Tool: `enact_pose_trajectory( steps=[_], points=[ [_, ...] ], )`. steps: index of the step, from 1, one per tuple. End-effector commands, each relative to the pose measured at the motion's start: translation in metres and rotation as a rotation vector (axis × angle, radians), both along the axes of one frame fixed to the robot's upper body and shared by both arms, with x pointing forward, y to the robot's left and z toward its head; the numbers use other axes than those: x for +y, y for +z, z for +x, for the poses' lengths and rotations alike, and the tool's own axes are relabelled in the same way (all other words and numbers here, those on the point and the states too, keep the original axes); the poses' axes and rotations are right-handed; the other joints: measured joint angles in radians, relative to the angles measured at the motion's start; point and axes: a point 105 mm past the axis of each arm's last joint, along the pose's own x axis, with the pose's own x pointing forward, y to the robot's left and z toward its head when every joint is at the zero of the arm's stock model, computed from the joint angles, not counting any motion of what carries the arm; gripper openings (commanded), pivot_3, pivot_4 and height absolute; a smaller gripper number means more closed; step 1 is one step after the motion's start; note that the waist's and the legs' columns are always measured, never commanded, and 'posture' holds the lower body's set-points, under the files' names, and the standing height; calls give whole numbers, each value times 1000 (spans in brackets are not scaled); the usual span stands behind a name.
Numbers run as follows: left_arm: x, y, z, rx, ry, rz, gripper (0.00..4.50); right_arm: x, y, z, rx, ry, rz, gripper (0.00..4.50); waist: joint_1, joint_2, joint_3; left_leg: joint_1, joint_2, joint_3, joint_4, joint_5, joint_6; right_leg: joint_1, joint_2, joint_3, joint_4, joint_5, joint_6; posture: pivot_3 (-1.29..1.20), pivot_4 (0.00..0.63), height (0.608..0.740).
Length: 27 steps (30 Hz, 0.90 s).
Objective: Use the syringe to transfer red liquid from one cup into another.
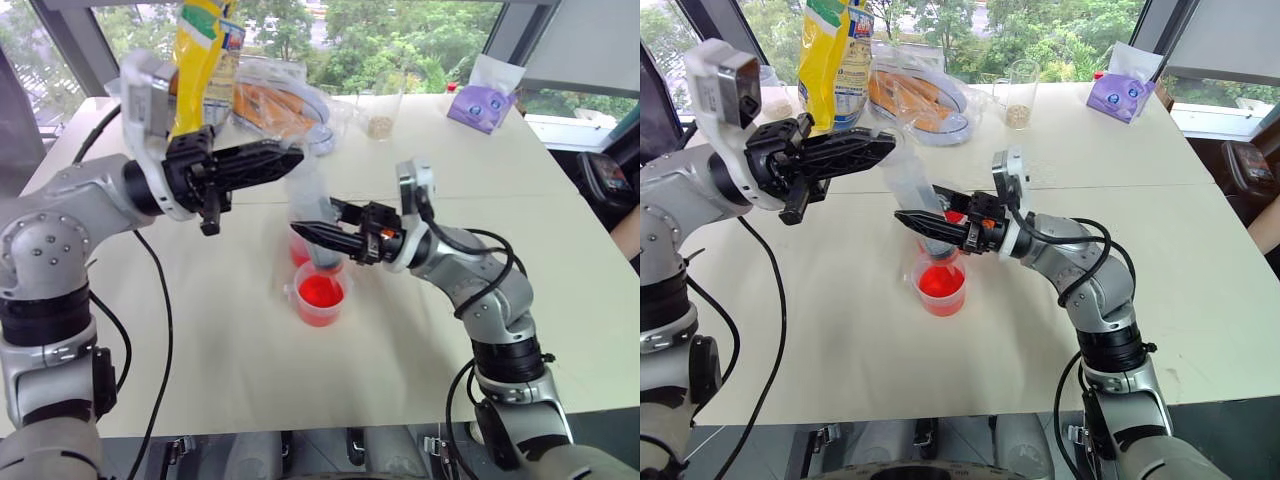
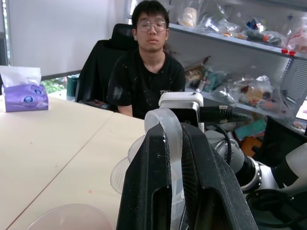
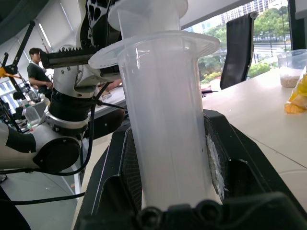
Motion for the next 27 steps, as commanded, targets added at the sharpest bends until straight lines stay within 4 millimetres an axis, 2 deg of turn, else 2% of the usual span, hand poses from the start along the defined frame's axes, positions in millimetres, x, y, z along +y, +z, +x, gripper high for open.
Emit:
enact_pose_trajectory(
  steps=[1, 11, 16, 19, 26, 27],
  points=[
    [-17, -22, -10, 46, -79, 93, 61, -3, 41, -7, -110, 4, 123, 1438, 0, 0, 0, 0, 0, 0, 0, 0, 0, 0, 0, 0, 0, 0, 0, 0, 150, 740],
    [-18, -30, -13, 66, -90, 114, 61, -4, 54, -8, -110, 8, 155, 1438, 0, 0, 0, 0, 0, 0, 0, 0, 0, 0, 0, 0, 0, 0, 0, 0, 150, 740],
    [-15, -26, -10, 72, -75, 104, 61, -4, 51, -7, -96, 9, 145, 1438, 0, 0, 0, 0, 0, 0, 0, 0, 0, 0, 0, 0, 0, 0, 0, 0, 150, 740],
    [-12, -21, -6, 83, -57, 88, 1137, -3, 46, -7, -77, 10, 138, 1438, 0, 0, 0, 0, 0, 0, 0, 0, 0, 0, 0, 0, 0, 0, 0, 0, 150, 740],
    [2, -11, -4, 44, -3, 66, 4459, -3, 36, -8, -42, 13, 119, 1438, -1, 0, 0, 0, 0, 0, 0, 0, 0, 0, 0, 0, 0, 0, 0, 0, 150, 740],
    [6, -8, -3, 36, 11, 57, 4459, -3, 34, -8, -37, 13, 117, 1438, -3, 0, 0, 0, 0, 0, 0, 0, 0, 0, 0, 0, 0, 0, 0, 0, 150, 740]
  ],
)
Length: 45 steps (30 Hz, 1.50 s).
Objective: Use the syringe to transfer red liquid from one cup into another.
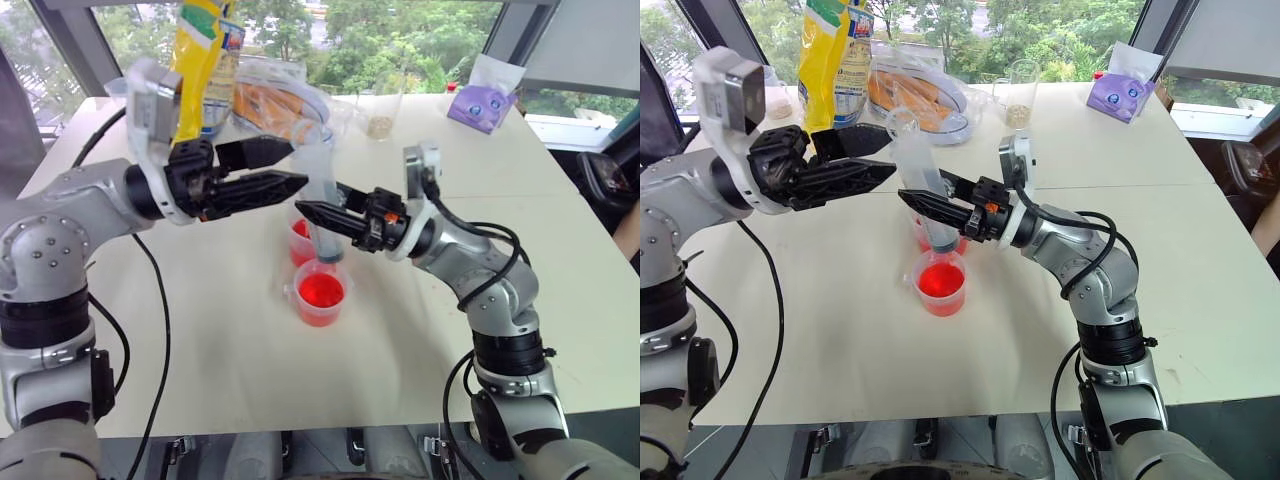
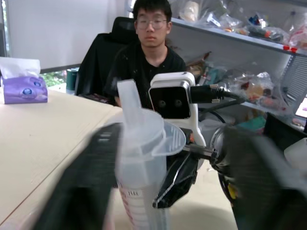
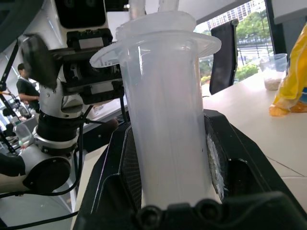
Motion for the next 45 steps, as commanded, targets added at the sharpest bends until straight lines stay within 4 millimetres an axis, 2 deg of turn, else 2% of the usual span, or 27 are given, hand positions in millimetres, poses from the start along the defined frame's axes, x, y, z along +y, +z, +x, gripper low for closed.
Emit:
enact_pose_trajectory(
  steps=[1, 7, 10, 14, 19, 21, 23, 26, 29, 33, 37, 41, 45],
  points=[
    [9, 0, -2, 2, 20, 15, 4459, 1, 23, -15, -91, 45, 63, 1438, -2, 0, 0, 0, 0, 0, 0, 0, 0, 0, 0, 0, 0, 0, 0, 0, 150, 740],
    [45, 13, 2, -36, 163, 4, 4459, 0, 20, -15, -72, 38, 65, 1438, -1, 0, 0, 0, 1, 0, 0, 0, 0, 0, 0, 0, 0, 0, 0, 0, 150, 740],
    [56, 9, 1, -27, 206, 24, 4459, -2, 24, -11, -62, 25, 78, 1438, -1, 0, 0, 0, 1, 0, 0, 0, 0, 0, 0, 0, 0, 0, 0, 0, 150, 740],
    [56, -4, -4, -11, 213, 49, 4459, -9, 38, -1, -15, -6, 111, 1438, 1, 0, 0, 0, 0, 0, 0, 0, 0, 0, 0, 0, 0, 0, 0, 0, 150, 740],
    [50, -21, -5, -6, 224, 79, 4459, -34, 51, 32, 149, -164, 90, 1438, 3, 0, 0, 0, 0, 0, 0, 0, 0, 0, -3, 0, 0, -2, -3, 0, 150, 740],
    [51, -24, -5, -1, 239, 59, 4459, -61, 37, 53, 287, -263, 8, 1438, 4, 0, 0, 0, 0, 0, 0, 0, 0, 0, -4, 0, -1, -2, -4, 0, 150, 740],
    [51, -29, -6, 1, 246, 60, 4459, -87, 19, 65, 432, -343, -81, 1438, 4, 0, 0, 0, 0, 0, 0, 0, 0, 0, -5, 0, -2, -2, -5, 0, 150, 740],
    [49, -35, -8, 6, 246, 65, 4459, -109, -4, 72, 593, -419, -175, 1438, 1, 0, 0, -1, -1, 1, -1, -1, 1, -1, -6, 1, -3, -2, -6, 0, 150, 740],
    [47, -39, -9, 9, 249, 67, 4459, -127, -39, 74, 756, -521, -319, 1438, -6, 0, 0, -1, 1, 2, -2, -1, 1, -2, -5, 1, -3, -2, -6, 0, 150, 740],
    [43, -42, -11, 13, 243, 64, 4459, -144, -74, 72, 883, -622, -450, 1438, -3, 0, 0, -1, 1, 2, -2, -1, 1, -2, -2, 1, -2, -2, -5, 0, 150, 740],
    [38, -48, -15, 18, 235, 75, 4459, -158, -95, 74, 932, -723, -524, 1438, 2, 0, 0, -2, 0, 3, -2, -1, 2, -2, -2, 1, -2, -1, -3, 0, 150, 740],
    [37, -52, -17, 24, 239, 80, 4459, -168, -108, 76, 939, -792, -566, 1438, 2, 0, 0, -2, -1, 3, -1, -1, 2, -2, -2, 1, -3, 0, -2, 0, 150, 740],
    [36, -55, -19, 25, 241, 97, 4459, -169, -110, 77, 922, -800, -580, 1438, 1, 0, 0, -2, -1, 3, -1, -1, 2, -2, -1, 1, -3, 0, -1, 0, 150, 740]
  ],
)
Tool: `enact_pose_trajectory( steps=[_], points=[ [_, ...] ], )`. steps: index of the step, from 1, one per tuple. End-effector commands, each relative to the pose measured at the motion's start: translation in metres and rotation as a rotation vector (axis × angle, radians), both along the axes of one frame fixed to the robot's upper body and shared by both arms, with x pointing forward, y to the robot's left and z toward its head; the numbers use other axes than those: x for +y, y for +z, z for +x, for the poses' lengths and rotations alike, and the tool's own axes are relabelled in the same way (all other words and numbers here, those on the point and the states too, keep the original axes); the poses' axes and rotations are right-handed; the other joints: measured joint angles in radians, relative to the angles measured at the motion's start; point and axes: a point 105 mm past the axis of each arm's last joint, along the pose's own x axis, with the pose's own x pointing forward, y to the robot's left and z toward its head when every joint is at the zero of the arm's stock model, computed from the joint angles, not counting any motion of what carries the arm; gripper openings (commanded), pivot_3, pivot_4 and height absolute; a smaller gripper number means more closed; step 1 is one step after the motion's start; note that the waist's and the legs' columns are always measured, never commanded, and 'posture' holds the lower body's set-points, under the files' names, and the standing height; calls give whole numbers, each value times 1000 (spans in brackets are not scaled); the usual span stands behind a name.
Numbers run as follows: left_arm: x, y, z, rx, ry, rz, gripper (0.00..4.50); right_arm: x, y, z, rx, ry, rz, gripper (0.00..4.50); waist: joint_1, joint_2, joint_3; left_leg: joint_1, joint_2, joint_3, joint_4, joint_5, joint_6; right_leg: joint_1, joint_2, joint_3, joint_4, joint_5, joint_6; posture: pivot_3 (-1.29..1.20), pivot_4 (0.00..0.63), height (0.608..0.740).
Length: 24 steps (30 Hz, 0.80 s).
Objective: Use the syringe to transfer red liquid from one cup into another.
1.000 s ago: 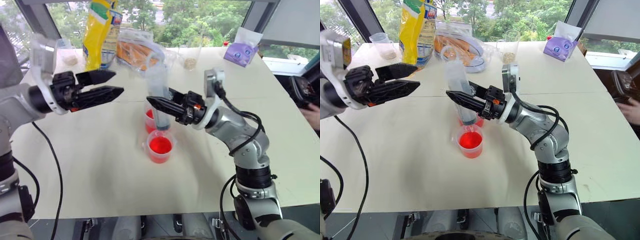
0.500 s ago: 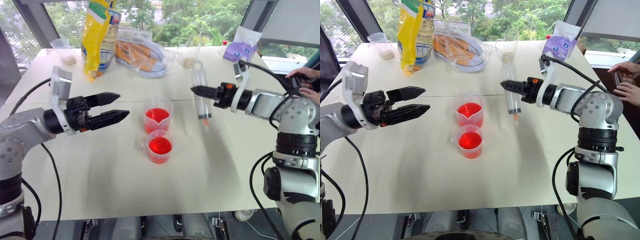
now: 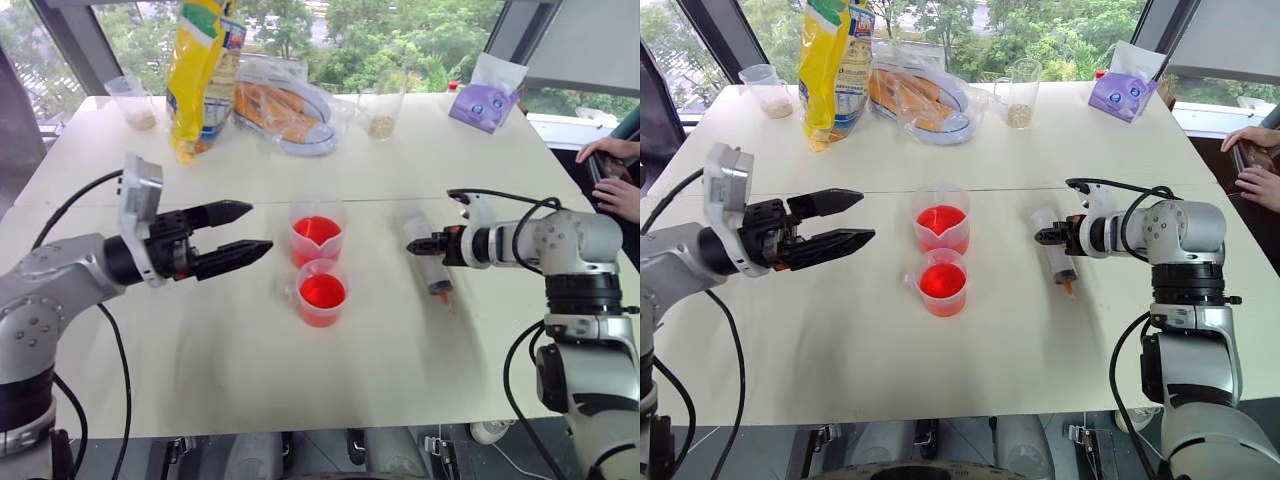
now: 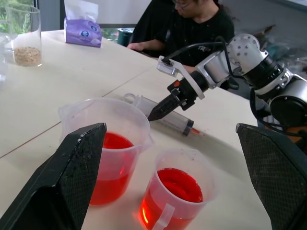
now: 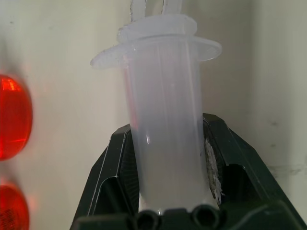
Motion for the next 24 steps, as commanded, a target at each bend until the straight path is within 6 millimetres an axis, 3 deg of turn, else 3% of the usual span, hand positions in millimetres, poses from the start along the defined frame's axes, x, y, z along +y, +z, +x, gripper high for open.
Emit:
enact_pose_trajectory(
  steps=[1, 2, 3, 7, 14, 19, 24],
  points=[
    [-3, 4, -5, -39, -8, 15, 4459, -5, 6, 2, -38, -7, -22, 1438, 0, 0, 0, 0, 0, 0, 0, 0, 0, 0, 0, 0, 0, 0, 0, 0, 150, 740],
    [-3, 3, -5, -38, -8, 16, 4459, -5, 6, 2, -39, -5, -20, 1438, 0, 0, 0, 0, 0, 0, 0, 0, 0, 0, 0, 0, 0, 0, 0, 0, 150, 740],
    [-3, 3, -6, -36, -13, 14, 4500, -4, 9, 2, -54, 2, -21, 2474, 0, 0, 0, 0, 0, 0, 0, 0, 0, 0, 0, 0, 0, 0, 0, 0, 150, 740],
    [-4, 2, -8, -31, -20, 22, 4500, -2, 27, 1, -141, 77, -71, 4435, 2, 0, 0, 0, 0, 0, 0, 0, 0, 0, 0, 0, 0, 0, 0, 0, 150, 740],
    [2, -1, -13, -15, -21, 75, 4500, 6, 78, -15, -370, 342, -156, 4477, -2, 1, 1, 0, 0, -1, 0, -1, 1, 0, 0, 0, -1, -1, 1, 0, 150, 740],
    [9, -3, -19, -3, -24, 106, 4500, 25, 103, -57, -445, 651, -133, 4477, 0, 1, 1, 0, 1, 0, -1, -1, 1, 0, 1, 0, 0, -1, 0, 0, 150, 740],
    [11, -4, -26, 18, -46, 117, 4500, 31, 110, -90, -468, 838, -98, 4477, 3, 1, 1, 0, 1, 0, 0, -1, 1, 0, 0, 0, -1, -3, -3, 0, 150, 740]
  ],
)
